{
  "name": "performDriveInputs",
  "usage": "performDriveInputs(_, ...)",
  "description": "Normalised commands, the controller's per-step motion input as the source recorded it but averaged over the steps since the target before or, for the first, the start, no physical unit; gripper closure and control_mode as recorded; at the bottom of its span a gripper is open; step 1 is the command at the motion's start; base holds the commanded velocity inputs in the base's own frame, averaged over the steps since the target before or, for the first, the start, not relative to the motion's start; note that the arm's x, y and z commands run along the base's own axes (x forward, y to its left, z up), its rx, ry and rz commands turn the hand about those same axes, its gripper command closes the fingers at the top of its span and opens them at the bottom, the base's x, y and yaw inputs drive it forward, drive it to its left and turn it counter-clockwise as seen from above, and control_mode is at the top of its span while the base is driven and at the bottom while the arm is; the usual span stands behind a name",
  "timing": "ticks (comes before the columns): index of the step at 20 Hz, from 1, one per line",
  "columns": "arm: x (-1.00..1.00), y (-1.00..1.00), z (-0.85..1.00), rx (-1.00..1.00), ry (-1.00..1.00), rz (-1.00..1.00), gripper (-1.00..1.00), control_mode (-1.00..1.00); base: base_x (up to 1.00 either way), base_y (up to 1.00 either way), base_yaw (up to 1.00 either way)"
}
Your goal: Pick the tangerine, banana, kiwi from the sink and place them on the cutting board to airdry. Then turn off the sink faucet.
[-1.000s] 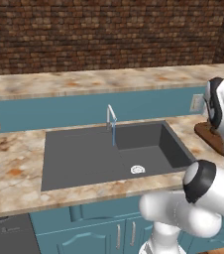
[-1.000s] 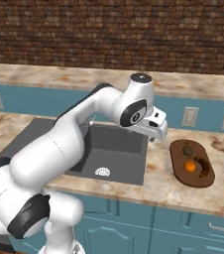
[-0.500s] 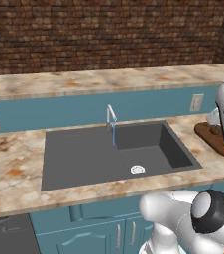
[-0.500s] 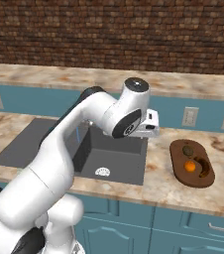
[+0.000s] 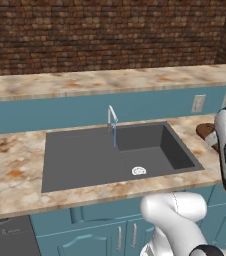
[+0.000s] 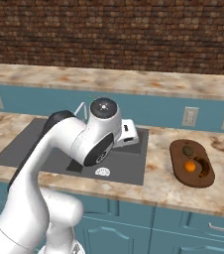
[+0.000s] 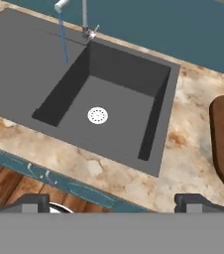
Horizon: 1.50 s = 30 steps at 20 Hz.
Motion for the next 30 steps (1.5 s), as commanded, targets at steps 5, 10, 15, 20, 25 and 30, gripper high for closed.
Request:
performDriveInputs(5, -0.25, 0.06, 0.05, 0.13, -0.09, 0.31, -1.0, -1.0, 0.0, 0.0, 0.0)
performDriveInputs(10, -0.09, 0.34, 0.27, 0.06, -0.21, 0.02, -1.0, -1.0, 0.0, 0.0, 0.0)
performDriveInputs(15, -0.02, 0.43, 0.08, 0.01, -0.38, 0.0, -1.0, -1.0, 0.0, 0.0, 0.0)
performDriveInputs(20, 0.05, 0.05, 0.02, 0.12, -0.3, 0.0, -1.0, -1.0, 0.0, 0.0, 0.0)
performDriveInputs(25, 0.24, 0.22, 0.0, 0.04, -0.09, 0.04, -1.0, -1.0, 0.0, 0.0, 0.0)
performDriveInputs(30, 0.3, 0.2, 0.0, 0.0, -0.02, 0.23, -1.0, -1.0, 0.0, 0.0, 0.0)
